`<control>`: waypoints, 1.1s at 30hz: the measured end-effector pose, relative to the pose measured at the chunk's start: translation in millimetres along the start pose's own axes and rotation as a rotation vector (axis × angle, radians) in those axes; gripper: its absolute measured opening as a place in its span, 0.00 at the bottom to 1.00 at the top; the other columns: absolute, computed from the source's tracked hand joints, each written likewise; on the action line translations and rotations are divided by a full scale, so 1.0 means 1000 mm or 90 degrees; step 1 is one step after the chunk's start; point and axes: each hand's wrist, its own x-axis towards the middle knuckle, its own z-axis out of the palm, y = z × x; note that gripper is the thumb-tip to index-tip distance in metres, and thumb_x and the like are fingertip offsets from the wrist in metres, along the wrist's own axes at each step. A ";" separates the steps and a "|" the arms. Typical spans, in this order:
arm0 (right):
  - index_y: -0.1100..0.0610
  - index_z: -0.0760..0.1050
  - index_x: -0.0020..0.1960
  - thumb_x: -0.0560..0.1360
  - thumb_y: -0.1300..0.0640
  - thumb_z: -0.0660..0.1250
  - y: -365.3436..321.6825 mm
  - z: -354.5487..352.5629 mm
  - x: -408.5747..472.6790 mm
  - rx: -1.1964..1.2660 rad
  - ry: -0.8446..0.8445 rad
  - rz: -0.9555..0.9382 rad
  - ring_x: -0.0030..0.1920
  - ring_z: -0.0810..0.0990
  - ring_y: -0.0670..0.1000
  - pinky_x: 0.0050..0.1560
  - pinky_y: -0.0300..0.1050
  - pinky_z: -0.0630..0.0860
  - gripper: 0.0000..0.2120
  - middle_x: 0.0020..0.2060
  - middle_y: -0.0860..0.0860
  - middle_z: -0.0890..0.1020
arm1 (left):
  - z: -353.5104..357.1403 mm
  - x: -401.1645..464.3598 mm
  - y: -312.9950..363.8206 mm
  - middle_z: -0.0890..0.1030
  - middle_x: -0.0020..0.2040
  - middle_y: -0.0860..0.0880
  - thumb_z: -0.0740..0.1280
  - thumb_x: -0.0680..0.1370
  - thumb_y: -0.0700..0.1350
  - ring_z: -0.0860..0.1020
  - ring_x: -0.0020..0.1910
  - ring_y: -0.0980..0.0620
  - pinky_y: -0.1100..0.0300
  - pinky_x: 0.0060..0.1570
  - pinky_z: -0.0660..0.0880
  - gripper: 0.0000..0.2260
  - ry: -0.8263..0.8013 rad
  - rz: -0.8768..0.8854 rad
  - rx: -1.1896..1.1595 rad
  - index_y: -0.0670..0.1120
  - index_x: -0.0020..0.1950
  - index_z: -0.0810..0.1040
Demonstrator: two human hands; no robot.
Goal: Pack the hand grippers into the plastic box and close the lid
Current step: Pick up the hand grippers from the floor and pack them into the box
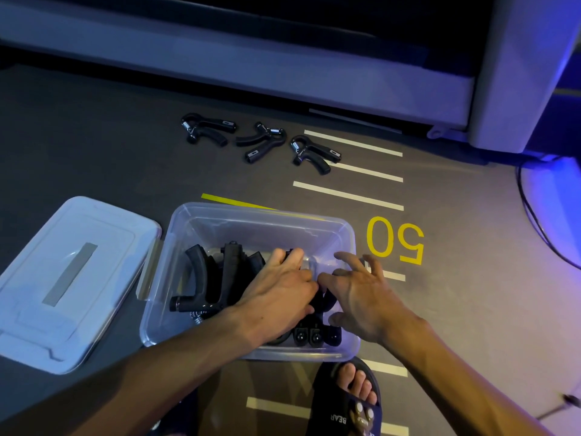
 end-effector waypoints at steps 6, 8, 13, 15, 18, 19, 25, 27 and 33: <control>0.47 0.74 0.57 0.71 0.50 0.70 0.005 0.005 0.003 0.062 0.071 -0.019 0.72 0.60 0.51 0.66 0.50 0.56 0.15 0.55 0.46 0.79 | 0.001 -0.003 0.000 0.81 0.44 0.54 0.69 0.75 0.55 0.67 0.54 0.47 0.52 0.44 0.52 0.10 0.059 -0.009 -0.023 0.50 0.48 0.82; 0.47 0.75 0.57 0.72 0.50 0.69 0.004 0.008 0.005 0.057 0.074 -0.019 0.71 0.61 0.50 0.65 0.49 0.56 0.15 0.55 0.46 0.80 | 0.004 -0.003 0.000 0.81 0.42 0.54 0.70 0.74 0.57 0.67 0.53 0.47 0.52 0.45 0.55 0.11 0.068 -0.010 -0.010 0.51 0.47 0.83; 0.51 0.77 0.53 0.72 0.47 0.70 0.002 0.013 0.011 0.083 0.095 -0.008 0.68 0.65 0.50 0.63 0.49 0.59 0.13 0.53 0.49 0.80 | 0.012 0.001 0.006 0.80 0.43 0.52 0.69 0.74 0.59 0.69 0.54 0.45 0.51 0.49 0.58 0.15 0.095 -0.025 0.004 0.49 0.48 0.84; 0.51 0.77 0.52 0.72 0.47 0.71 0.003 0.016 0.011 0.097 0.111 -0.011 0.67 0.66 0.50 0.61 0.47 0.59 0.12 0.51 0.48 0.79 | 0.013 0.000 0.005 0.80 0.44 0.52 0.69 0.75 0.59 0.69 0.54 0.46 0.51 0.49 0.57 0.14 0.108 -0.026 -0.012 0.49 0.49 0.83; 0.50 0.77 0.49 0.71 0.48 0.71 0.005 0.016 0.008 0.116 0.147 -0.017 0.64 0.68 0.49 0.55 0.43 0.55 0.10 0.46 0.46 0.78 | 0.013 0.000 0.003 0.79 0.42 0.54 0.70 0.73 0.59 0.66 0.51 0.48 0.52 0.48 0.57 0.13 0.122 -0.019 -0.037 0.50 0.47 0.83; 0.50 0.77 0.48 0.71 0.48 0.71 0.005 0.016 0.008 0.116 0.154 -0.018 0.63 0.69 0.49 0.54 0.42 0.53 0.09 0.45 0.45 0.77 | 0.012 0.000 0.002 0.79 0.41 0.54 0.72 0.72 0.58 0.66 0.50 0.48 0.52 0.47 0.58 0.12 0.123 -0.015 -0.042 0.51 0.46 0.83; 0.50 0.75 0.52 0.71 0.47 0.71 0.005 0.014 0.009 0.085 0.146 -0.013 0.64 0.69 0.50 0.57 0.45 0.55 0.13 0.49 0.47 0.80 | 0.013 0.003 0.003 0.78 0.45 0.53 0.70 0.75 0.58 0.67 0.53 0.48 0.52 0.51 0.59 0.13 0.114 -0.030 -0.029 0.50 0.49 0.82; 0.50 0.75 0.52 0.70 0.48 0.71 0.005 0.016 0.008 0.087 0.158 -0.016 0.64 0.69 0.50 0.59 0.45 0.56 0.13 0.48 0.47 0.80 | 0.012 0.003 0.003 0.78 0.44 0.53 0.71 0.73 0.59 0.67 0.53 0.48 0.52 0.50 0.59 0.13 0.119 -0.027 -0.020 0.50 0.47 0.83; 0.50 0.75 0.53 0.70 0.47 0.71 0.007 0.018 0.007 0.093 0.166 -0.013 0.65 0.69 0.50 0.61 0.47 0.58 0.13 0.48 0.48 0.80 | 0.014 0.003 0.002 0.77 0.37 0.55 0.78 0.66 0.59 0.65 0.48 0.50 0.54 0.46 0.59 0.14 0.095 -0.017 -0.004 0.51 0.40 0.82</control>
